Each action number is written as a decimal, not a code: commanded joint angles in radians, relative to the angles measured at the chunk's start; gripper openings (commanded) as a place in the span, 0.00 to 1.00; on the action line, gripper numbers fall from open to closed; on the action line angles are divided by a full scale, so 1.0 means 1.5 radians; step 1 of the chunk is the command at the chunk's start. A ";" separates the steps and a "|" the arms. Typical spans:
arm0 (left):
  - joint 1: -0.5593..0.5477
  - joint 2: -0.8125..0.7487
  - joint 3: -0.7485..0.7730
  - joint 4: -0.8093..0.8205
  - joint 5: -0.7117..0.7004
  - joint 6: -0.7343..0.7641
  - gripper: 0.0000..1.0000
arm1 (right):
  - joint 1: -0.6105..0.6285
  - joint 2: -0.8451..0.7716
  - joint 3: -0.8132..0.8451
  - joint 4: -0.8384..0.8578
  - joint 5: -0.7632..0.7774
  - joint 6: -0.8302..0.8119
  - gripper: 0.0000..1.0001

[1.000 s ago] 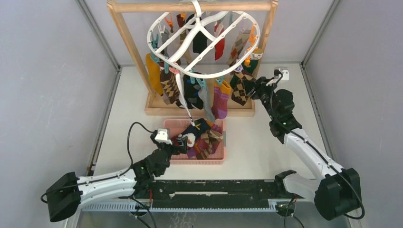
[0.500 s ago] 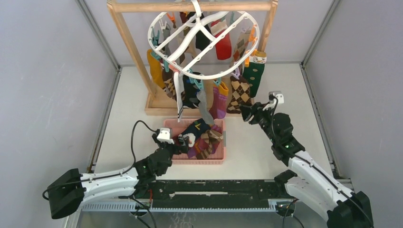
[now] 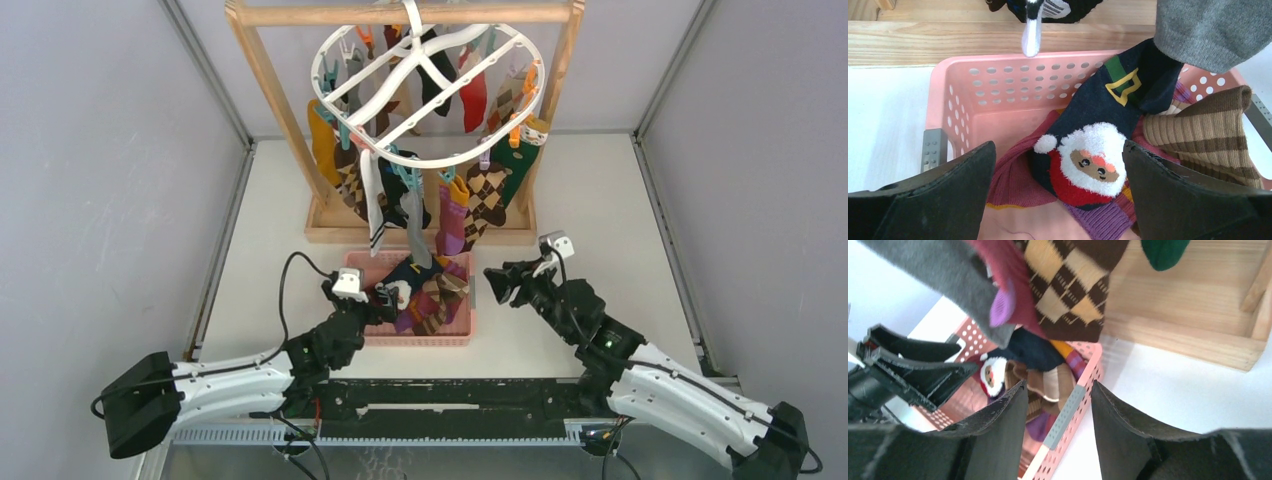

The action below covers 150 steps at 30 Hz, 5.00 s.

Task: Remove the socks clipped to the hanger
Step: Adjust the hanger on the clothesline, then remove the sock from the hanger.

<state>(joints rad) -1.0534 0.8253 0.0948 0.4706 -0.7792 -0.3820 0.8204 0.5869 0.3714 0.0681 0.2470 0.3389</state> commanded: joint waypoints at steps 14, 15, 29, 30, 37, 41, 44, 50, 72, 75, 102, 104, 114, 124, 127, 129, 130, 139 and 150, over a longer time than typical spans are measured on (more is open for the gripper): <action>-0.003 0.012 0.042 0.022 0.010 0.000 1.00 | 0.239 0.125 0.018 0.206 0.207 -0.119 0.58; -0.003 0.007 0.038 0.021 0.012 0.000 1.00 | 0.237 0.140 0.018 0.229 0.203 -0.129 0.58; -0.004 -0.012 0.031 0.013 0.013 0.005 1.00 | 0.211 0.289 0.058 0.428 0.140 -0.144 0.55; -0.004 -0.014 0.030 0.013 0.013 0.006 1.00 | 0.209 0.298 0.063 0.435 0.139 -0.143 0.55; -0.004 -0.040 0.019 0.002 0.009 0.002 1.00 | 0.180 0.375 0.100 0.459 0.116 -0.122 0.55; -0.004 -0.057 0.015 -0.006 0.009 0.002 1.00 | 0.160 0.430 0.117 0.480 0.097 -0.105 0.54; -0.005 -0.066 0.013 -0.012 0.007 0.002 1.00 | 0.152 0.463 0.130 0.495 0.094 -0.101 0.54; -0.006 -0.079 0.008 -0.018 0.004 0.001 1.00 | 0.137 0.504 0.147 0.504 0.084 -0.086 0.53; -0.006 -0.088 0.004 -0.023 0.000 0.001 1.00 | 0.141 0.580 0.185 0.548 0.093 -0.099 0.43; -0.006 -0.097 0.003 -0.030 -0.002 0.003 1.00 | 0.134 0.580 0.192 0.546 0.085 -0.106 0.19; -0.034 -0.125 -0.010 0.037 0.082 0.051 1.00 | 0.184 0.271 0.169 0.305 -0.063 -0.127 0.02; -0.035 -0.140 -0.018 0.049 0.110 0.055 1.00 | 0.189 0.254 0.165 0.297 -0.064 -0.127 0.02; -0.047 -0.215 -0.044 0.057 0.169 0.063 1.00 | 0.197 0.254 0.164 0.285 -0.089 -0.127 0.03; -0.049 -0.275 -0.059 0.047 0.218 0.065 1.00 | 0.196 0.294 0.164 0.326 -0.097 -0.130 0.04; -0.050 -0.285 -0.059 0.042 0.228 0.066 1.00 | 0.195 0.307 0.165 0.334 -0.099 -0.128 0.04; -0.051 -0.286 -0.059 0.041 0.242 0.068 1.00 | 0.195 0.315 0.168 0.337 -0.099 -0.129 0.04; -0.050 -0.283 -0.059 0.041 0.246 0.068 1.00 | 0.195 0.318 0.170 0.339 -0.098 -0.129 0.04; -0.051 -0.261 -0.059 0.057 0.253 0.069 1.00 | 0.192 0.346 0.186 0.341 -0.110 -0.124 0.04; -0.054 -0.172 -0.039 0.117 0.244 0.082 1.00 | 0.196 0.353 0.187 0.345 -0.130 -0.116 0.04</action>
<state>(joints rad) -1.1255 0.5156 0.0132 0.5610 -0.4156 -0.2882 1.1095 1.1152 0.6151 0.5285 0.0727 0.1486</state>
